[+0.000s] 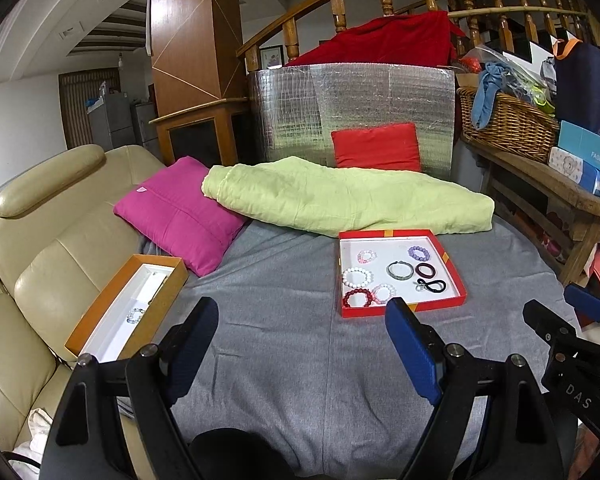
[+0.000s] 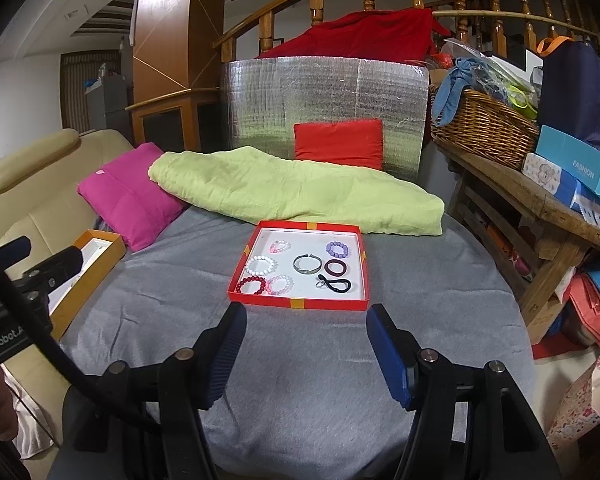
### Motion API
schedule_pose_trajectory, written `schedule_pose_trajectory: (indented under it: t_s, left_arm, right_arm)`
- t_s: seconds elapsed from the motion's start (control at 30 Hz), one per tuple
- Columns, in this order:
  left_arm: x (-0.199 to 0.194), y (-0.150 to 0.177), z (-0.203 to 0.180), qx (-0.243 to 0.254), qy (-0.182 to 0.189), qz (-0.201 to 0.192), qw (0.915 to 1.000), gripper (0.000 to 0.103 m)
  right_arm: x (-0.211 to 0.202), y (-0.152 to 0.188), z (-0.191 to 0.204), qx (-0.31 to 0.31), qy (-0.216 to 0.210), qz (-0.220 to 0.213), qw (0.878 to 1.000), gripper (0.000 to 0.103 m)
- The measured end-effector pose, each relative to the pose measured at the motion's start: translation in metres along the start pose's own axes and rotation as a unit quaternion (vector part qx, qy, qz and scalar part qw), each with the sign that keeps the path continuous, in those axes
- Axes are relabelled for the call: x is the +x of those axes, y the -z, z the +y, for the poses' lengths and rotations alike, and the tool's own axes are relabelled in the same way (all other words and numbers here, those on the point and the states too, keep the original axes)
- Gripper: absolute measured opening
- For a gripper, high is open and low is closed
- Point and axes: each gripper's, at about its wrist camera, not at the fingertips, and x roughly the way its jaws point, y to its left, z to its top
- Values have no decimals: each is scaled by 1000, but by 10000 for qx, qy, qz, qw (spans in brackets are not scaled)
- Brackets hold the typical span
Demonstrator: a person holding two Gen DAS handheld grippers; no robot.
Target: Organize jewelry
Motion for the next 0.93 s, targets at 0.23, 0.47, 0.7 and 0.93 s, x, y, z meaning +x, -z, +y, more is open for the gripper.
schedule_pose_trajectory:
  t_s: [0.23, 0.47, 0.7, 0.93]
  left_arm:
    - [3, -1, 2, 2, 10, -14, 10000, 86]
    - [11, -4, 2, -49, -16, 14, 10000, 86]
    - [28, -9, -4, -27, -21, 100, 9999, 86]
    - [79, -17, 2, -376, 93, 198, 9991, 86]
  right_arm:
    - [5, -3, 3, -45, 57, 6, 10000, 66]
    - [16, -7, 4, -96, 72, 51, 9999, 66]
    - [36, -11, 1, -103, 73, 136, 9998, 66]
    - [78, -13, -26, 46, 165, 222, 9996, 66]
